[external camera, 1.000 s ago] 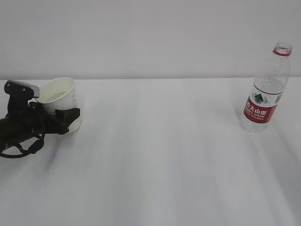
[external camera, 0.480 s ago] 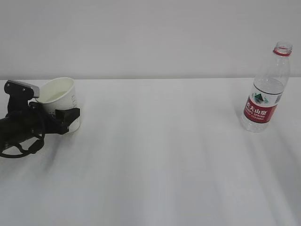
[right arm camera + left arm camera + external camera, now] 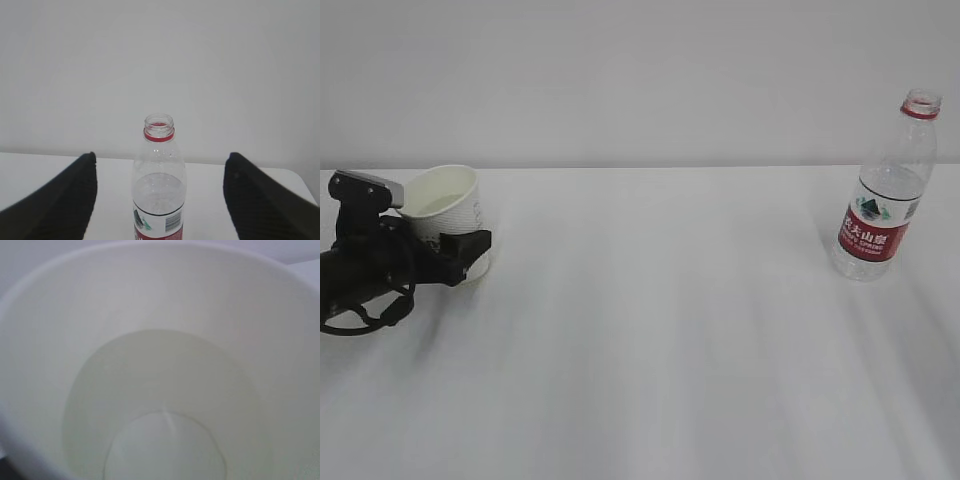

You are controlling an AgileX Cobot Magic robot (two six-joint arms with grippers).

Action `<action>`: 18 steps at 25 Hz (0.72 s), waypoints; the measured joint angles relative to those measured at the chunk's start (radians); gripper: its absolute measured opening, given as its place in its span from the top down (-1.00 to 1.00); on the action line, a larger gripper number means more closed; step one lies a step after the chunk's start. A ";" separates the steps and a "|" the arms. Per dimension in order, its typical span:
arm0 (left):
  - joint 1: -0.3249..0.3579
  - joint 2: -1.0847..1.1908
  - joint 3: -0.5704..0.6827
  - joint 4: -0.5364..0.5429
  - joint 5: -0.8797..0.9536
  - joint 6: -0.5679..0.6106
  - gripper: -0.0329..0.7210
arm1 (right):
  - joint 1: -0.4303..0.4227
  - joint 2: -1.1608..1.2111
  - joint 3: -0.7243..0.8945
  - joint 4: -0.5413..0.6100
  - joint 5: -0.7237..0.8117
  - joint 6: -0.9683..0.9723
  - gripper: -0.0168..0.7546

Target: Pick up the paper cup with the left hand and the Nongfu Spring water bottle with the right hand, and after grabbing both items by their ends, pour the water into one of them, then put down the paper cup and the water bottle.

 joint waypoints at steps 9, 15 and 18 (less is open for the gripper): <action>0.000 0.000 0.000 -0.009 0.013 0.000 -0.67 | 0.000 0.000 0.000 -0.002 0.000 0.000 -0.58; 0.000 0.000 0.000 -0.025 0.022 0.000 -0.68 | 0.000 0.000 0.000 -0.002 0.000 0.000 -0.58; 0.000 0.000 0.000 -0.028 0.022 0.000 -0.69 | 0.000 0.000 0.000 -0.002 0.000 0.000 -0.58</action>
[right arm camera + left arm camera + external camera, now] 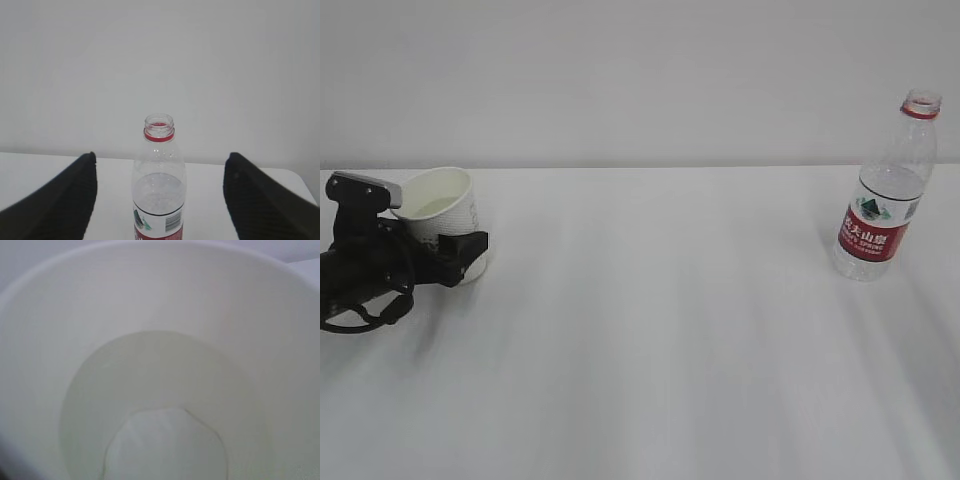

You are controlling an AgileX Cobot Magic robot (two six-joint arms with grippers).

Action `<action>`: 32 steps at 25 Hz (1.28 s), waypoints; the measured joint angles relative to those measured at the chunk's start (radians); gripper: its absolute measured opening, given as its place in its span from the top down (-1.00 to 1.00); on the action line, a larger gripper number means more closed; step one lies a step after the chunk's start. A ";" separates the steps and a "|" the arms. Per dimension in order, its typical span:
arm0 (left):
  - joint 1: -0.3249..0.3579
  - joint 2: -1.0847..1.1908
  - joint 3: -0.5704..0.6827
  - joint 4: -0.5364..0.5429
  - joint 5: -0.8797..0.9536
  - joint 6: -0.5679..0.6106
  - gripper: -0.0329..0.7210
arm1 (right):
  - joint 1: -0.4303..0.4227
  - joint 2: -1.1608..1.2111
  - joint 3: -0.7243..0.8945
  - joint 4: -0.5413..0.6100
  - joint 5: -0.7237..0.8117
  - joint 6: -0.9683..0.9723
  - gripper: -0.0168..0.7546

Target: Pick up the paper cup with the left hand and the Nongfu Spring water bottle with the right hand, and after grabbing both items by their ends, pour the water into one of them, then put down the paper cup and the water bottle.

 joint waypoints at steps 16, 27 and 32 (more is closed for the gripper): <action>0.000 -0.002 0.000 -0.004 -0.004 0.000 -0.83 | 0.000 0.000 0.000 0.000 0.000 0.000 -0.58; 0.000 -0.004 0.000 -0.012 -0.012 0.000 -0.93 | 0.000 0.000 0.000 -0.001 0.000 0.000 -0.58; 0.000 -0.004 0.022 -0.014 -0.025 0.000 -0.93 | 0.000 0.000 0.000 -0.001 0.000 0.000 -0.58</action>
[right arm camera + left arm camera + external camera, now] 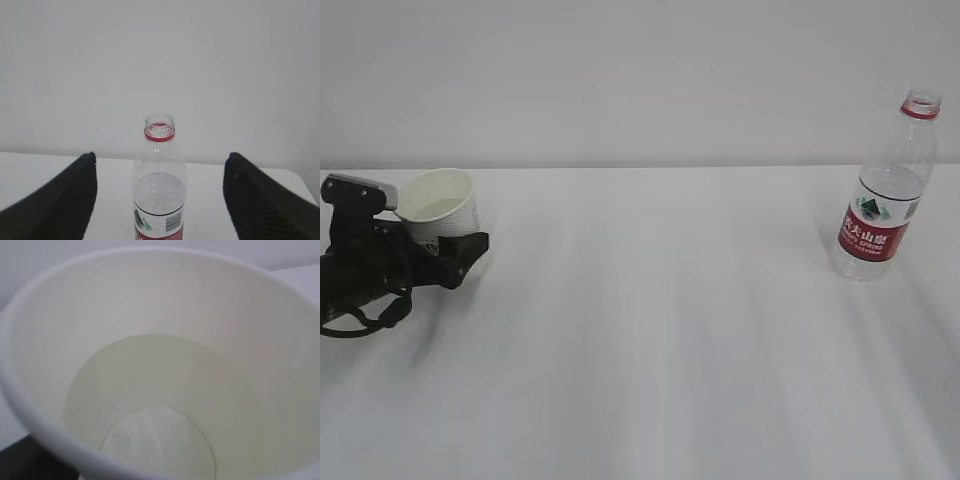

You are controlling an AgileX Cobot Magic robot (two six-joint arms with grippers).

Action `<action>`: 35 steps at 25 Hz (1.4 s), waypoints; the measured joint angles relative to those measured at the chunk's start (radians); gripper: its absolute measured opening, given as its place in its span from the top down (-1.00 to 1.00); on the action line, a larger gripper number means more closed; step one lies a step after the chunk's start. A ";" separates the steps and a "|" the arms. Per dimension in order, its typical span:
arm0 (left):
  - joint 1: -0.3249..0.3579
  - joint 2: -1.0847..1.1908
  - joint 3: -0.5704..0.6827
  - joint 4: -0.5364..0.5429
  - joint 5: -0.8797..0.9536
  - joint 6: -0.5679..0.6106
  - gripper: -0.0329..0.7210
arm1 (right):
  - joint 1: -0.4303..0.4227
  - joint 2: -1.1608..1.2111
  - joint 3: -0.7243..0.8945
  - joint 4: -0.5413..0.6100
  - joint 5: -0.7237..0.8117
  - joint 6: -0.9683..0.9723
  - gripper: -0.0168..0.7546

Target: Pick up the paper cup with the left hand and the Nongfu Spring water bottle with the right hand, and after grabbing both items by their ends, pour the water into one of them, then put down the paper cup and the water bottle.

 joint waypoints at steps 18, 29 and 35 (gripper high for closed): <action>0.000 -0.004 0.152 -0.056 -0.116 0.002 -0.89 | 0.000 0.000 0.000 0.000 -0.002 0.000 -0.58; 0.000 -0.030 0.281 -0.057 -0.116 0.002 -0.86 | 0.000 0.000 0.000 0.000 -0.006 0.000 -0.58; 0.000 -0.072 0.296 -0.057 -0.118 0.002 -0.82 | 0.000 0.000 0.000 -0.002 -0.006 0.000 -0.58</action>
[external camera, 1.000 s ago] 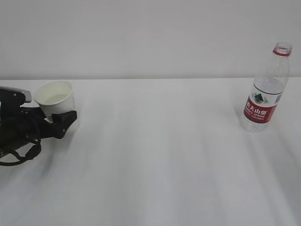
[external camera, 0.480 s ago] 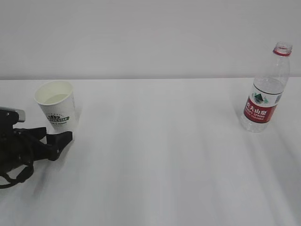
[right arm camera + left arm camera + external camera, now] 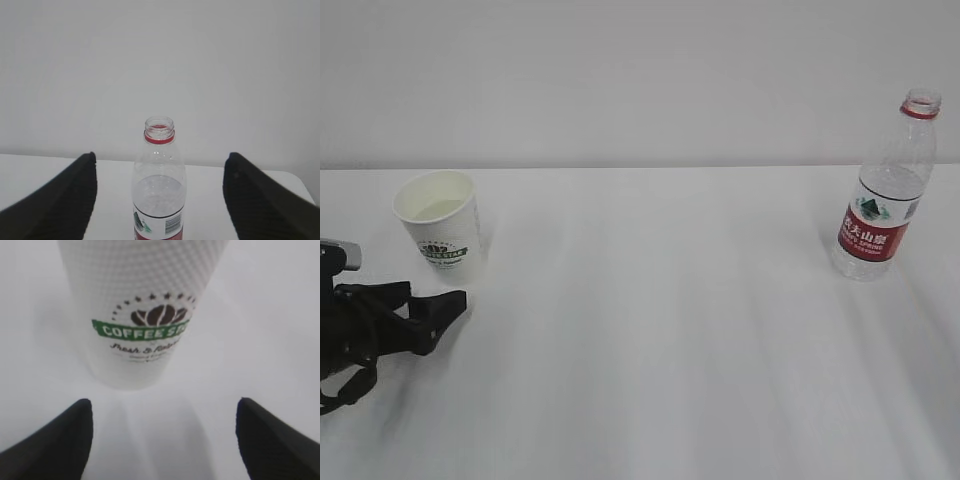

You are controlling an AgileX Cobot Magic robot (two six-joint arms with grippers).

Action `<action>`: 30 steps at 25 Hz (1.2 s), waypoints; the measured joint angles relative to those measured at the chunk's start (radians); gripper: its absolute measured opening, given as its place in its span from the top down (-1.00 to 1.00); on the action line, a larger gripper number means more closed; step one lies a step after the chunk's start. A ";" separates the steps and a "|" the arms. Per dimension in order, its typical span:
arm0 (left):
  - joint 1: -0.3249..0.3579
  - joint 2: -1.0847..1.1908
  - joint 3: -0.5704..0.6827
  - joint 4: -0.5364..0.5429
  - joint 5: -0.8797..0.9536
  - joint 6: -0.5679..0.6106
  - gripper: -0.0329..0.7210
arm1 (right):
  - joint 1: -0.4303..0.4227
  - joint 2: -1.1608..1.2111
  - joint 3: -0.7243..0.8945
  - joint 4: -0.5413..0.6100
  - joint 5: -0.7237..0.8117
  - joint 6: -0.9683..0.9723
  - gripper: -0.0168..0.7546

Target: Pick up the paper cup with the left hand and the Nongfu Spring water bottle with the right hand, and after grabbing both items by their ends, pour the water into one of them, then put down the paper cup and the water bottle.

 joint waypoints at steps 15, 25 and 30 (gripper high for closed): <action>0.000 -0.128 0.008 0.096 -0.005 0.000 -0.67 | 0.000 0.000 0.000 0.000 0.000 0.000 -0.58; 0.000 -0.230 0.058 0.103 -0.005 -0.037 -0.65 | 0.000 0.000 0.000 0.000 0.000 0.000 -0.58; 0.000 -0.283 0.094 0.096 -0.005 -0.043 -0.65 | 0.000 0.000 0.000 0.000 0.000 0.000 -0.58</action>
